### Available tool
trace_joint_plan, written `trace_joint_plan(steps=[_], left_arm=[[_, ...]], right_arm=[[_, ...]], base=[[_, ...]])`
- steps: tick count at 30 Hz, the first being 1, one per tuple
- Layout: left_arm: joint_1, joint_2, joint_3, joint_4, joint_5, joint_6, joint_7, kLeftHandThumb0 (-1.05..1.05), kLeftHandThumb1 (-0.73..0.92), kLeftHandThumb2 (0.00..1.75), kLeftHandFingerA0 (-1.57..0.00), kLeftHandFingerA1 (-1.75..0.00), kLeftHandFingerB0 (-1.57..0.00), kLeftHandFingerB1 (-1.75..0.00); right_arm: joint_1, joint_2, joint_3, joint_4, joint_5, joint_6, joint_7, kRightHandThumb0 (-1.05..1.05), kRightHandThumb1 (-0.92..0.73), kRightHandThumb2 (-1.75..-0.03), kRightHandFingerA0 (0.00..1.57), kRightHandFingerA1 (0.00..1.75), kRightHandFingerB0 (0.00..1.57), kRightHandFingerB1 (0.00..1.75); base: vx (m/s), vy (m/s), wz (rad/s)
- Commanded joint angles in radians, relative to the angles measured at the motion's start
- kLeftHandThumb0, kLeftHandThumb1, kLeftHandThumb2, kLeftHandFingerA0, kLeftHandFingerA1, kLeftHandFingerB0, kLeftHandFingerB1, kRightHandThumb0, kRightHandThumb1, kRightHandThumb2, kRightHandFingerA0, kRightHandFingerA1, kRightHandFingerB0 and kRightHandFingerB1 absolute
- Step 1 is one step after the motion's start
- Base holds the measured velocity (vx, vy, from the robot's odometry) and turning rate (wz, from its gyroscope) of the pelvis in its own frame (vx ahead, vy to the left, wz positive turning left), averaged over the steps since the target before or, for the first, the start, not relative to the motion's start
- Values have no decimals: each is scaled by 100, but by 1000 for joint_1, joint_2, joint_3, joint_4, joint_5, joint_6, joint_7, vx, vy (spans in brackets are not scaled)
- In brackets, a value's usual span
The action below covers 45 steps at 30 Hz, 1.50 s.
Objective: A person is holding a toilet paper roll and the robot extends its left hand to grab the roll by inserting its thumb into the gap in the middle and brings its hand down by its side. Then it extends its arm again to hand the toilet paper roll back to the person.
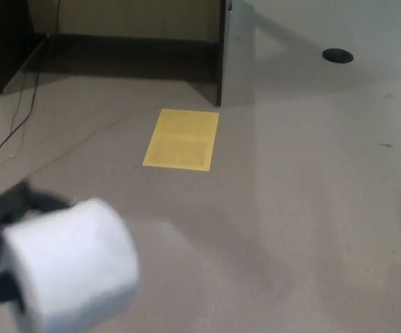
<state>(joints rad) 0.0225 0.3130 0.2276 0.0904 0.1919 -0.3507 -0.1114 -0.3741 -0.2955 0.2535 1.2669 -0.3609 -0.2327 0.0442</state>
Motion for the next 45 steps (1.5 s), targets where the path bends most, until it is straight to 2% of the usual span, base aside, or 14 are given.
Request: trace_joint_plan(steps=[1,8,10,17,20,22,24,25,28,31,33,34,36,45], left_arm=[[106,42,71,304,-9,-264,107,-5,77,80,-95,-136,-75,-114],[222,128,-52,633,250,-272,389,-5,79,69,-86,-132,-79,-111],[233,159,-107,726,301,-237,462,-15,75,63,-95,-122,-83,-81],[272,154,-120,839,186,-299,370,-13,82,64,-94,-137,-74,-115],[303,146,-109,849,104,-310,273,-18,84,64,-81,-102,-75,-75],[332,138,-105,839,78,-351,248,-15,82,70,-84,-121,-74,-98],[345,135,-107,839,73,-365,247,-19,82,67,-83,-110,-75,-83],[348,133,-109,842,72,-376,248,-15,80,74,-88,-142,-73,-124],[349,128,-112,849,67,-399,251,-14,81,75,-85,-149,-72,-130],[339,125,-117,838,83,-384,282,-18,84,64,-84,-92,-72,-63],[325,125,-107,749,88,-401,314,-24,83,64,-84,-75,-67,-59],[310,115,-93,681,44,-371,271,-24,82,64,-87,-91,-71,-64],[269,99,-76,557,-18,-427,241,-12,78,77,-94,-142,-76,-126],[29,41,-154,-137,54,-173,169,-5,67,86,-93,-147,-77,-124]], right_arm=[[15,-8,-22,6,14,7,-27,-34,-67,-60,63,68,48,40],[81,-17,-25,-9,12,-20,-65,-34,-66,-59,65,70,47,41],[109,-15,-25,-7,10,-29,-87,-33,-66,-60,62,63,46,41],[208,-17,3,-18,-25,-3,-171,-35,-69,-60,65,62,45,41],[242,-17,19,-18,-37,36,-175,-43,-56,-88,59,68,37,53],[262,-21,23,-22,-35,48,-169,-37,-71,-60,61,55,42,40],[271,-21,25,-24,-33,65,-160,-40,-72,-61,62,55,43,39],[272,-22,29,-23,-36,77,-146,-41,-73,-61,66,57,45,41],[268,-26,36,-20,-39,94,-124,-42,-72,-62,68,58,45,41],[268,-21,40,-17,-38,115,-114,-42,-71,-61,63,59,49,45],[260,-19,36,-12,-30,123,-101,-42,-70,-61,66,59,48,43],[249,-19,36,-12,-30,127,-99,-42,-70,-61,67,60,49,44],[247,-21,41,-12,-35,128,-104,-43,-71,-61,64,59,49,44],[217,-22,37,-22,-29,148,-88,-42,-72,-61,62,53,46,40]], base=[[0,0,0],[0,0,0],[0,0,0],[0,0,0],[0,0,0],[0,0,0],[0,0,0],[0,0,0],[0,0,0],[0,0,0],[0,0,0],[0,0,0],[-3,-5,4],[0,0,0]])
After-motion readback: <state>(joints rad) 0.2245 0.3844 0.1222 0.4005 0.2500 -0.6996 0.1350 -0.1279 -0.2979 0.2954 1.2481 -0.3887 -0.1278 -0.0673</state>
